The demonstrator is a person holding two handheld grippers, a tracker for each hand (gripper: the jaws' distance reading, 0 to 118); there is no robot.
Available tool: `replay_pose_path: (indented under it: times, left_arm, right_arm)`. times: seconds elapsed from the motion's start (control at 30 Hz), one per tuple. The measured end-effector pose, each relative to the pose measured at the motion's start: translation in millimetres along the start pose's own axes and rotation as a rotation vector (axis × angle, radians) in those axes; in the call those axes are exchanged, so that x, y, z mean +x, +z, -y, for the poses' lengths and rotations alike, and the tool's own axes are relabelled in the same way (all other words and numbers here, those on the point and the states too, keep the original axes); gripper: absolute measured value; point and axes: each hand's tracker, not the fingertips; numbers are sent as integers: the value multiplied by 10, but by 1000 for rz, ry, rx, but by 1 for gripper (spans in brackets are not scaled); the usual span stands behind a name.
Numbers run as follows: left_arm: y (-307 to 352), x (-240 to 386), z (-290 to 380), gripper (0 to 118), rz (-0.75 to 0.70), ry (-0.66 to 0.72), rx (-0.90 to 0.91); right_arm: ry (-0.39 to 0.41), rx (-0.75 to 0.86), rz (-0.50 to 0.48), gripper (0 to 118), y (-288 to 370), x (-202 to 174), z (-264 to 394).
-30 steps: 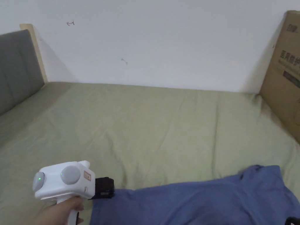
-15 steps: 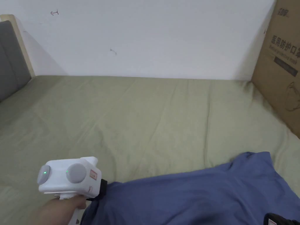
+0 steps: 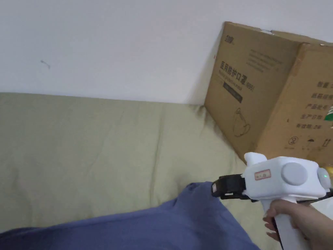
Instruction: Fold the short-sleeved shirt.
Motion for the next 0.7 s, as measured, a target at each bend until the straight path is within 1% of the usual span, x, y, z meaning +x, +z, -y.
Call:
replay_pose_path:
  times: [0.03,0.07,0.1,0.13,0.23,0.27,0.33,0.37,0.4,0.43,0.5,0.53,0.57,0.63,0.7]
  left_arm:
    - [-40,7,12,1,0,10,-10]
    - [-60,-1,28,1,-5,18,-17]
    - [-78,-17,51,1,-8,29,-30]
    - [-93,-32,79,1,-5,40,-38]
    - [-196,-92,176,1,4,58,-67]
    - [-219,-87,197,1,2,54,-74]
    - [-243,-113,238,1,-4,39,-83]
    - [-260,-113,254,1,-7,36,-86]
    - [-279,-114,269,1,-9,37,-87]
    - [-257,-81,261,1,-10,44,-95]
    - [-268,-79,279,1,-7,62,-109]
    - [-269,-78,281,1,-6,65,-115]
    - [-321,-107,295,1,-6,66,-119]
    - [-275,-106,252,1,-7,61,-119]
    - [-114,-94,168,1,-7,50,-107]
  right_arm:
    - [-27,-34,22,118,-151,51,-60]
    - [-56,-17,24,114,-254,87,-99]
    - [-80,-6,17,111,-377,114,-155]
    - [-106,-19,33,111,-465,90,-177]
    - [-145,-61,32,111,-849,78,-303]
    - [-154,-83,23,111,-1026,124,-376]
    - [-153,-95,16,111,-1244,75,-447]
    - [-149,-98,22,109,-1330,45,-477]
    - [-146,-91,29,104,-1218,-80,-398]
    - [-141,-89,30,92,-1239,-116,-386]
    - [-122,-126,34,10,-1281,-188,-337]
    - [-104,-157,58,2,-1433,-93,-372]
    - [-92,-159,73,2,-1384,-102,-344]
    - [-87,-142,59,2,-1151,-87,-303]
    - [-94,-60,59,2,-757,-60,-264]
